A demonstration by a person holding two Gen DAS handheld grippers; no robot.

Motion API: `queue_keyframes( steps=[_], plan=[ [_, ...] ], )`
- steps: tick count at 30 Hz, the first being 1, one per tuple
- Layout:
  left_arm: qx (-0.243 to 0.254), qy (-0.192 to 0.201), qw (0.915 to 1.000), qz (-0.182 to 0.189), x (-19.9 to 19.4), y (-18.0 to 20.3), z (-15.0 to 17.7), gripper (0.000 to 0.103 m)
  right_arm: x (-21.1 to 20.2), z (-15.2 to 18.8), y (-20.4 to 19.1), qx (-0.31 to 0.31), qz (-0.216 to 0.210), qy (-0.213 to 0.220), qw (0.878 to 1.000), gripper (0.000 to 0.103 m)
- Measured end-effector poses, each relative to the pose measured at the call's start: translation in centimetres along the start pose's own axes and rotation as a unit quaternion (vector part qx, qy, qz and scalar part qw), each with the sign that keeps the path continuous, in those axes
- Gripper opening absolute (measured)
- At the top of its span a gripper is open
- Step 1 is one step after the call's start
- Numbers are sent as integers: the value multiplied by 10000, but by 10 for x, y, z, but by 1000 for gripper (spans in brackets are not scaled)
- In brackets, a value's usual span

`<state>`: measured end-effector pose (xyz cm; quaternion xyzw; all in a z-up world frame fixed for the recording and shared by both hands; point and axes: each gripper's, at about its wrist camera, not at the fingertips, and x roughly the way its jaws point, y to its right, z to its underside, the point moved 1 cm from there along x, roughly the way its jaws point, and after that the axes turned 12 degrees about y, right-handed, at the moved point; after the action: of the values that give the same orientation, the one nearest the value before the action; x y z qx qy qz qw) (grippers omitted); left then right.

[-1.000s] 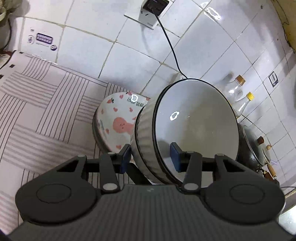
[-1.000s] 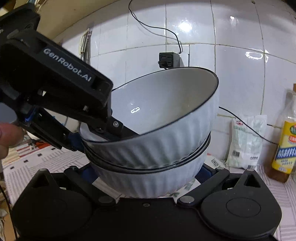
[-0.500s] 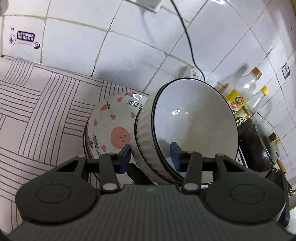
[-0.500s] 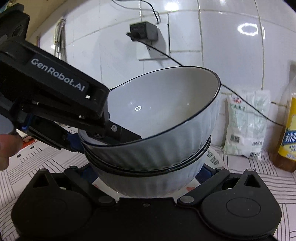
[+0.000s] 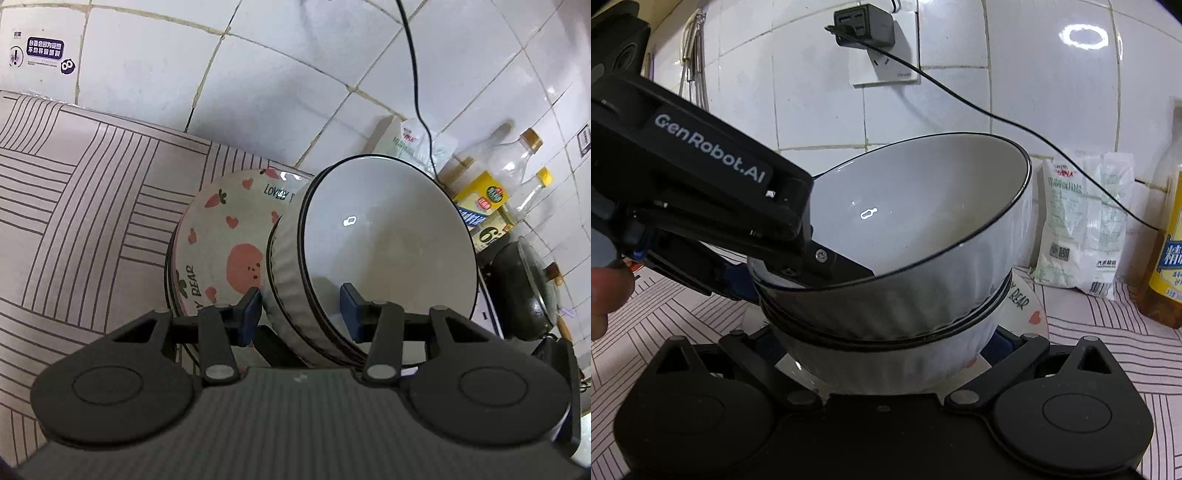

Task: Organize plates and bowls
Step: 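Lift the bowl stack with both grippers and lower it onto the bunny plate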

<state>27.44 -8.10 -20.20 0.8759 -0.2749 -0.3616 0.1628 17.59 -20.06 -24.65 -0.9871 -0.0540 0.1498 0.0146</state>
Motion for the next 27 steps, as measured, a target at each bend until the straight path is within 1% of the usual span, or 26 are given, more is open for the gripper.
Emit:
queue_keyframes(
  steps=[3,5,9,13,15,19,22,25,27],
  plan=[
    [0,-16,10000,-29,2,0,0,45,3,3,0,18,20,-62,10000,103],
    [26,0,10000,-33,3,0,0,44,3,4,-2,-38,63,-29,10000,103],
    [196,39,9998,-85,3,4,2,44,5,4,-1,53,80,-58,9999,103],
    [399,160,9989,-168,1,9,5,44,6,7,-3,140,216,-71,9996,103],
    [333,107,9993,-136,1,6,4,44,7,9,-5,134,296,-44,9995,102],
    [304,113,9994,-152,0,5,4,44,11,9,-10,12,475,-135,9988,100],
    [396,217,9985,-322,-4,10,5,46,11,6,-12,-23,530,-279,9982,101],
    [508,333,9972,-431,-12,15,7,52,8,4,-14,-37,651,-401,9971,101],
    [602,488,9956,-525,-22,17,5,56,5,2,-14,57,749,-524,9958,101]
  ],
)
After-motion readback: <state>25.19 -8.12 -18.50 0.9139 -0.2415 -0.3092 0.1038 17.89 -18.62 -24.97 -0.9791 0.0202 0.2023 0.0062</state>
